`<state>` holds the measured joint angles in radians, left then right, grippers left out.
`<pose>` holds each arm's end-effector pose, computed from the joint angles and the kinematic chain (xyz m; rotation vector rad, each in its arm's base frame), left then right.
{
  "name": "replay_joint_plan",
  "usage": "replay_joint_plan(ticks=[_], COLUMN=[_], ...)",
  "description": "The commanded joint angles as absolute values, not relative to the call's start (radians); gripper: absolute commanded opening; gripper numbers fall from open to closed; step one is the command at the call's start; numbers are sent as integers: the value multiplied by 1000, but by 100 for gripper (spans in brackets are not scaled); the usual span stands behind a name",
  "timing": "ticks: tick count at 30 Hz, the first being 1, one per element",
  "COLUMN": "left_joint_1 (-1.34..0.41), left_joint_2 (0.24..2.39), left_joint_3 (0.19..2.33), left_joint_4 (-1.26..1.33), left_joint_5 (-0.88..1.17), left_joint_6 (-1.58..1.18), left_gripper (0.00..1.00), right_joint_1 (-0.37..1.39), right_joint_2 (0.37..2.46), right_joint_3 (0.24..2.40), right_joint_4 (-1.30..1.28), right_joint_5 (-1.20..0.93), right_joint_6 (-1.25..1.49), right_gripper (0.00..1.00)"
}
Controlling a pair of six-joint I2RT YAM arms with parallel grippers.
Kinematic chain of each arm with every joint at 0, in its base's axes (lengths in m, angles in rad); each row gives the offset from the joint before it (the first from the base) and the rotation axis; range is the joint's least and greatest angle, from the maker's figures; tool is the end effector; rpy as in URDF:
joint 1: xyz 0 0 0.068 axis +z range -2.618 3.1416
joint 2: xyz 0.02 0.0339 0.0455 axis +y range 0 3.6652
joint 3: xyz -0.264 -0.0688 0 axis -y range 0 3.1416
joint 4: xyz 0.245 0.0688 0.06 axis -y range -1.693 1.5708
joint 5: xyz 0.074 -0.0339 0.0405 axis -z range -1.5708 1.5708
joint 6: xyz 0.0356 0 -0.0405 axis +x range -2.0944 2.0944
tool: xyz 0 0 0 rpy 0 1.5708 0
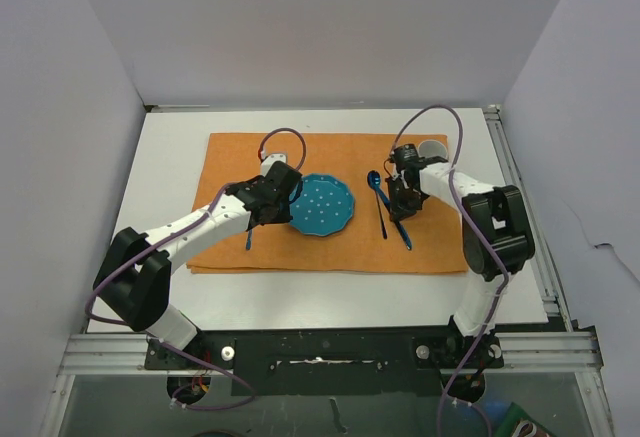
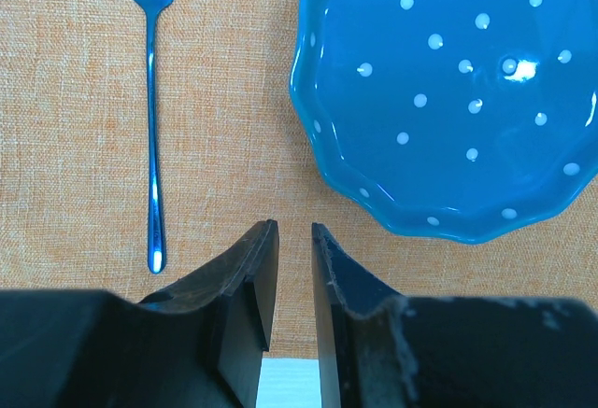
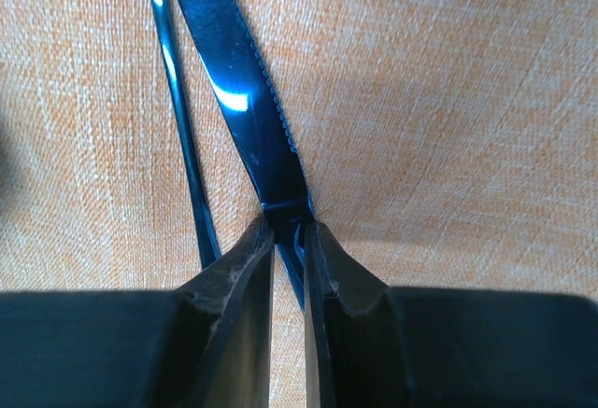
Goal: Set the dinner table for one person
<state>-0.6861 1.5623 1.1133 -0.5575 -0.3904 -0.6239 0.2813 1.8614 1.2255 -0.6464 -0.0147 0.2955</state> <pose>0.2575 -0.1933 0.2349 -0.0645 2.4675 -0.0488 0.3453 0.1003 0.1641 0.0173 2.8659 0.1386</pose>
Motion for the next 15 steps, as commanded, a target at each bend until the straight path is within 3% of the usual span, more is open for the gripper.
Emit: replay_joint_plan(ticks=[1,15], left_joint_1=[-695,-701], left_joint_2=[1562,1572], left_joint_3=[1161,1170], left_joint_4=[-546,-552], left_joint_5=[-406,-411], left_joint_6=[-627,-627], left_gripper=[21,21], right_joint_1=[302,269], right_joint_2=[1775,1747], right_joint_3=[1206,1340], right_joint_4=[-681,-756], right_joint_5=[-21,27], right_joint_6=[314,314], right_gripper=[0,0])
